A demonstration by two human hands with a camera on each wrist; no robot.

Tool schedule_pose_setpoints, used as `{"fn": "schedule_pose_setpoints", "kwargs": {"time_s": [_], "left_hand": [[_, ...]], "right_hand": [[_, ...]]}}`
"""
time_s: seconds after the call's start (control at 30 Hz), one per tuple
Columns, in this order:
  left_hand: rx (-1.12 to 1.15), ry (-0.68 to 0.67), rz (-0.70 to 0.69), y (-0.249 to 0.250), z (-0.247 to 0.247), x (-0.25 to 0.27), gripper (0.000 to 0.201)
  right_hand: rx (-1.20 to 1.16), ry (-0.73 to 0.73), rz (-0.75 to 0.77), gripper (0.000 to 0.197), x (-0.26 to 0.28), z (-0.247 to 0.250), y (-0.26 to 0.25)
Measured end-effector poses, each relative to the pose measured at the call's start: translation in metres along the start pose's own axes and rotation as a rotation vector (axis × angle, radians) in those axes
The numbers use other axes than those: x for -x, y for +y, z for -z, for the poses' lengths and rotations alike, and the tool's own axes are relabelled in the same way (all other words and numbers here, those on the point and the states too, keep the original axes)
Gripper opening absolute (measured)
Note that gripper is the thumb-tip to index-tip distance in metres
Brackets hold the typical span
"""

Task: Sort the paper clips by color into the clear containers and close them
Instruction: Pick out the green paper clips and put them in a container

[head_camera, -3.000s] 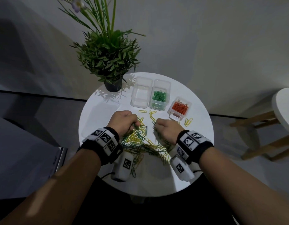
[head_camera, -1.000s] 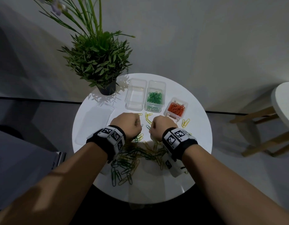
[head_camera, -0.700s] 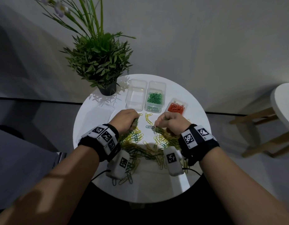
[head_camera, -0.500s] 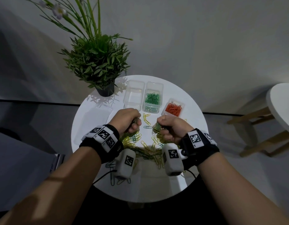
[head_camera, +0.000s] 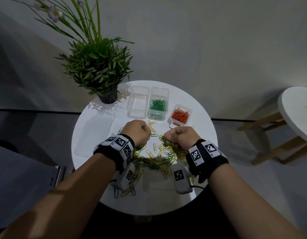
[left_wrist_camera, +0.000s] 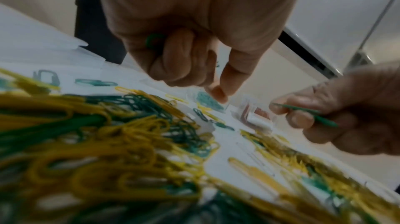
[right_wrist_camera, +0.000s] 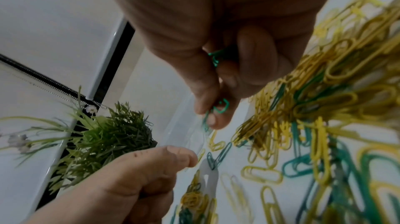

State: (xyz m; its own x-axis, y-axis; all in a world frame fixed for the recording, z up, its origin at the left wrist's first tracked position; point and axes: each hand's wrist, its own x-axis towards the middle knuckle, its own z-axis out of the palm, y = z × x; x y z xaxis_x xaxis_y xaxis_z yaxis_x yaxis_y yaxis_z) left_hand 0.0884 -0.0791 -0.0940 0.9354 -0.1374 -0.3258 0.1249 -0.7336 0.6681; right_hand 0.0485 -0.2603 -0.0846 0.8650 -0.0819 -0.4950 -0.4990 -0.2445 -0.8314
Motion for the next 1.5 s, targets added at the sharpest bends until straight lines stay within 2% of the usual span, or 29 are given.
{"fn": "schedule_pose_setpoints", "kwargs": {"time_s": [0.13,0.23,0.37,0.5,0.57,0.63,0.7,0.8,0.87,0.93,1.0,1.1,1.23,1.33,1.43,1.5], "left_hand": [[-0.211,0.025,-0.068,0.003,0.001,0.000,0.007],[-0.402,0.008,-0.158,0.010,0.000,-0.001,0.015],[-0.585,-0.014,-0.242,0.017,-0.006,-0.005,0.017],[-0.664,-0.019,-0.296,0.017,-0.007,-0.008,0.020],[-0.515,-0.048,-0.214,0.010,-0.002,-0.011,0.017],[-0.205,-0.080,-0.097,0.003,0.006,-0.014,0.016],[0.045,-0.095,-0.037,-0.001,0.013,-0.015,0.019],[0.276,-0.097,-0.005,-0.006,0.026,-0.010,0.025],[0.441,-0.125,0.024,-0.009,0.030,-0.004,0.029],[0.587,-0.172,0.054,-0.011,0.035,0.002,0.024],[0.720,-0.220,0.082,-0.013,0.038,0.006,0.017],[0.824,-0.286,0.139,-0.014,0.041,0.010,0.018],[0.918,-0.368,0.267,-0.003,0.046,0.014,0.044],[1.092,-0.392,0.304,0.007,0.052,0.013,0.052],[1.296,-0.395,0.287,0.021,0.060,0.010,0.038],[1.396,-0.396,0.256,0.032,0.064,0.007,0.031]], "right_hand": [[0.043,0.014,0.035,0.013,0.002,0.005,-0.003],[0.040,0.027,0.027,0.023,0.000,0.007,-0.005],[-0.220,-0.083,-0.185,0.022,0.001,0.010,-0.007],[-0.305,-0.130,-0.241,0.027,0.003,0.009,-0.004],[-0.291,-0.128,-0.235,0.030,0.001,0.005,-0.006],[-0.211,-0.127,-0.198,0.027,0.000,0.001,-0.009],[0.045,-0.096,-0.046,0.020,-0.002,-0.005,-0.012],[0.613,-0.091,0.225,0.003,-0.003,-0.018,-0.019],[0.976,-0.129,0.305,0.014,-0.003,-0.028,-0.024],[1.138,-0.146,0.341,0.017,-0.002,-0.037,-0.027],[1.197,-0.140,0.376,0.012,-0.003,-0.043,-0.025],[1.213,-0.148,0.384,0.010,-0.006,-0.047,-0.022],[1.141,-0.187,0.353,0.009,-0.008,-0.043,-0.018],[0.844,-0.110,0.283,0.017,-0.009,-0.031,-0.019],[0.461,-0.092,0.229,0.033,-0.008,-0.018,-0.038],[0.219,-0.078,0.179,0.034,-0.007,-0.009,-0.055]]}}
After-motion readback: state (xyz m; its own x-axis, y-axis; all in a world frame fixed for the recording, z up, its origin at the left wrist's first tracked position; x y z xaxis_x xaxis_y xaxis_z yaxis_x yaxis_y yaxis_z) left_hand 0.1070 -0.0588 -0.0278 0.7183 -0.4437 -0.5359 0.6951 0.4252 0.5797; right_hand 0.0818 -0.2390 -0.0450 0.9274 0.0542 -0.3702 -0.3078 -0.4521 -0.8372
